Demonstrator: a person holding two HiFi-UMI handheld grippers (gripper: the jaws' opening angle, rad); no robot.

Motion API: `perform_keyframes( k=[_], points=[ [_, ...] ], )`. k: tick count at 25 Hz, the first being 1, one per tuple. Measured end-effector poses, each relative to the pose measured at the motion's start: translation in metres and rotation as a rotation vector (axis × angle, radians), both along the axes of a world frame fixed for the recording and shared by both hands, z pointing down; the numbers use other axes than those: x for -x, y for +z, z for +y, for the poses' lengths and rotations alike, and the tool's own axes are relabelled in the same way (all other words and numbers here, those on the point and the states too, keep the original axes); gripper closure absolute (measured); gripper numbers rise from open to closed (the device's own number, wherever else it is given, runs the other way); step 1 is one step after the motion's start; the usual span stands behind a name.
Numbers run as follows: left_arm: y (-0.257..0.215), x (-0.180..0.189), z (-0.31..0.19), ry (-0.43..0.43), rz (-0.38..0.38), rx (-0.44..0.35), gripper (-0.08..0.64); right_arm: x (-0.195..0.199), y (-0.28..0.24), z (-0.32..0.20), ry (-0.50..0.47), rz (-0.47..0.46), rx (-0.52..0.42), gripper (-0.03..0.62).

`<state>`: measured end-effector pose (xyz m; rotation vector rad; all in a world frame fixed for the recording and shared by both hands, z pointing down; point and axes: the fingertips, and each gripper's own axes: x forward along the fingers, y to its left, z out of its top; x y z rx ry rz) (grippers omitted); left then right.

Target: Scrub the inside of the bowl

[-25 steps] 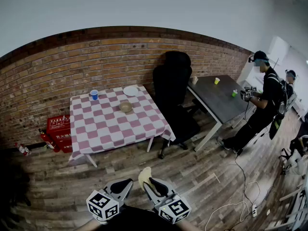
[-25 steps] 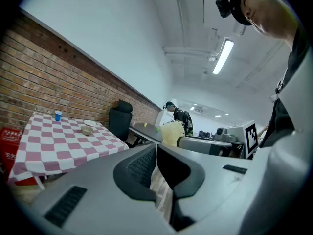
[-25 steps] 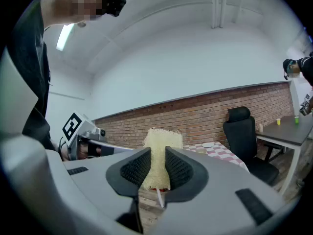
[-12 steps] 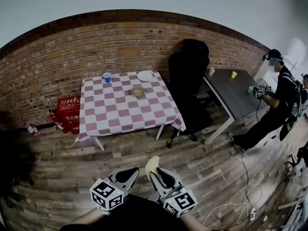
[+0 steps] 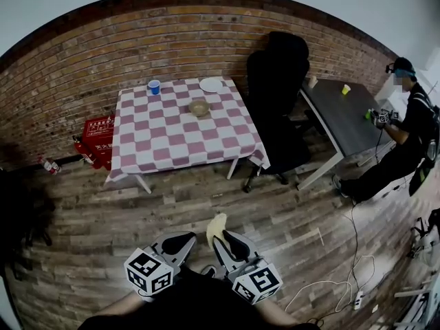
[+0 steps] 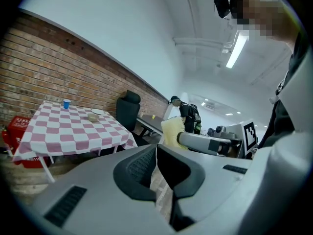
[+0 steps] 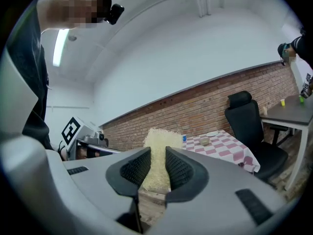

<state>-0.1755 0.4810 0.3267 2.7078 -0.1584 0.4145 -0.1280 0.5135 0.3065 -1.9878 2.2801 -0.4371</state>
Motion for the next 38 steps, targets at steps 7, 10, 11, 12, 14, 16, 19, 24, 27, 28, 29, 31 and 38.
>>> perform_keyframes(
  k=[7,10,11,12,14,16,19,24,27,28,29,31,38],
  points=[
    [0.008,-0.023,-0.026,0.015,-0.008,0.003,0.538,-0.021,0.011,-0.026,0.034,-0.016,0.029,0.489],
    [0.008,-0.042,-0.047,0.042,0.003,0.011,0.538,-0.039,0.014,-0.043,0.063,0.000,0.055,0.489],
    [0.007,-0.049,-0.053,0.057,0.010,0.014,0.538,-0.046,0.012,-0.050,0.082,0.000,0.057,0.489],
    [0.006,-0.057,-0.062,0.073,0.018,0.015,0.538,-0.053,0.009,-0.058,0.105,-0.001,0.050,0.489],
    [0.002,-0.070,-0.087,0.096,0.035,0.006,0.538,-0.065,0.004,-0.081,0.146,-0.003,0.036,0.489],
    [-0.002,-0.080,-0.115,0.103,0.054,0.005,0.538,-0.073,0.004,-0.104,0.170,-0.006,0.048,0.489],
    [-0.006,-0.094,-0.147,0.123,0.078,0.030,0.538,-0.082,0.005,-0.137,0.190,0.004,0.081,0.489],
    [0.005,-0.099,-0.205,0.144,0.084,0.077,0.538,-0.084,0.021,-0.197,0.182,0.038,0.165,0.489],
    [0.014,-0.093,-0.246,0.102,0.084,0.104,0.538,-0.081,0.030,-0.230,0.168,0.062,0.198,0.489],
    [0.016,-0.091,-0.259,0.089,0.084,0.112,0.538,-0.080,0.032,-0.240,0.164,0.065,0.204,0.489],
    [0.019,-0.090,-0.270,0.079,0.083,0.120,0.538,-0.078,0.034,-0.250,0.162,0.063,0.208,0.489],
    [0.022,-0.088,-0.287,0.071,0.080,0.132,0.538,-0.077,0.035,-0.267,0.161,0.049,0.209,0.489],
    [0.027,-0.095,-0.326,0.057,0.070,0.148,0.538,-0.084,0.035,-0.308,0.153,0.042,0.226,0.489]
  ],
)
